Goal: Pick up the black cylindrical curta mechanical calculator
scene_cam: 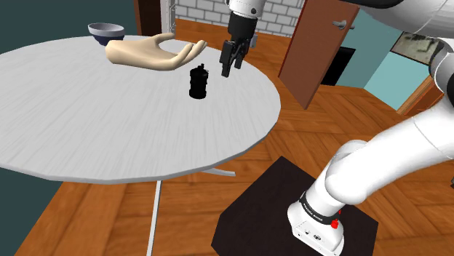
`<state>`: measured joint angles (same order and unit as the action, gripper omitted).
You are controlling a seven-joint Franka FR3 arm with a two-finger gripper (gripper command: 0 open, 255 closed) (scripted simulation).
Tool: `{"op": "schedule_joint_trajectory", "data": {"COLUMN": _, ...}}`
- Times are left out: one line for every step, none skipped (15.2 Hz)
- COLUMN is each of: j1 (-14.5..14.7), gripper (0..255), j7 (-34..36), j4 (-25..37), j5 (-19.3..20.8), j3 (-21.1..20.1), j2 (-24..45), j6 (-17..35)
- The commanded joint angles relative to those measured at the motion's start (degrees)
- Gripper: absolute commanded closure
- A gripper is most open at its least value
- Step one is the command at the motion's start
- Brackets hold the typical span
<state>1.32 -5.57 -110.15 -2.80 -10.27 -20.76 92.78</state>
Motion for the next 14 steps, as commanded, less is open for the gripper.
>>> {"op": "schedule_joint_trajectory", "data": {"j1": 0.37, "gripper": 0, "j7": 1.01, "j4": 5.65, "j5": 0.32, "j3": -1.29, "j2": 5.16, "j6": -1.37}}
{"op": "schedule_joint_trajectory", "data": {"j1": 0.61, "gripper": 0, "j7": 1.55, "j4": 8.51, "j5": 0.58, "j3": -1.93, "j2": 7.68, "j6": -2.13}}
{"op": "schedule_joint_trajectory", "data": {"j1": 0.88, "gripper": 0, "j7": 2.11, "j4": 11.47, "j5": 0.89, "j3": -2.56, "j2": 10.24, "j6": -2.98}}
{"op": "schedule_joint_trajectory", "data": {"j1": 1.18, "gripper": 0, "j7": 2.68, "j4": 14.57, "j5": 1.27, "j3": -3.2, "j2": 12.86, "j6": -3.91}}
{"op": "schedule_joint_trajectory", "data": {"j1": 1.53, "gripper": 0, "j7": 3.27, "j4": 17.82, "j5": 1.71, "j3": -3.82, "j2": 15.54, "j6": -4.94}}
{"op": "schedule_joint_trajectory", "data": {"j1": 1.95, "gripper": 0, "j7": 3.88, "j4": 21.23, "j5": 2.22, "j3": -4.44, "j2": 18.31, "j6": -6.07}}
{"op": "schedule_joint_trajectory", "data": {"j1": 2.39, "gripper": 0, "j7": 4.42, "j4": 24.36, "j5": 2.72, "j3": -4.95, "j2": 20.79, "j6": -7.14}}
{"op": "schedule_joint_trajectory", "data": {"j1": 2.4, "gripper": 0, "j7": 4.36, "j4": 23.2, "j5": 2.64, "j3": -4.87, "j2": 20.49, "j6": -6.28}}
{"op": "schedule_joint_trajectory", "data": {"j1": 2.39, "gripper": 0, "j7": 4.31, "j4": 22.05, "j5": 2.56, "j3": -4.83, "j2": 20.19, "j6": -5.41}}
{"op": "schedule_joint_trajectory", "data": {"j1": 2.37, "gripper": 0, "j7": 4.25, "j4": 20.94, "j5": 2.5, "j3": -4.8, "j2": 19.92, "j6": -4.57}}
{"op": "schedule_joint_trajectory", "data": {"j1": 2.35, "gripper": 0, "j7": 4.21, "j4": 19.88, "j5": 2.44, "j3": -4.78, "j2": 19.69, "j6": -3.74}}
{"op": "schedule_joint_trajectory", "data": {"j1": 2.33, "gripper": 0, "j7": 4.16, "j4": 18.83, "j5": 2.38, "j3": -4.76, "j2": 19.46, "j6": -2.91}}
{"op": "schedule_joint_trajectory", "data": {"j1": 2.31, "gripper": 0, "j7": 4.12, "j4": 17.8, "j5": 2.32, "j3": -4.74, "j2": 19.24, "j6": -2.08}}
{"op": "schedule_joint_trajectory", "data": {"j1": 2.3, "gripper": 0, "j7": 4.08, "j4": 16.79, "j5": 2.27, "j3": -4.72, "j2": 19.05, "j6": -1.26}}
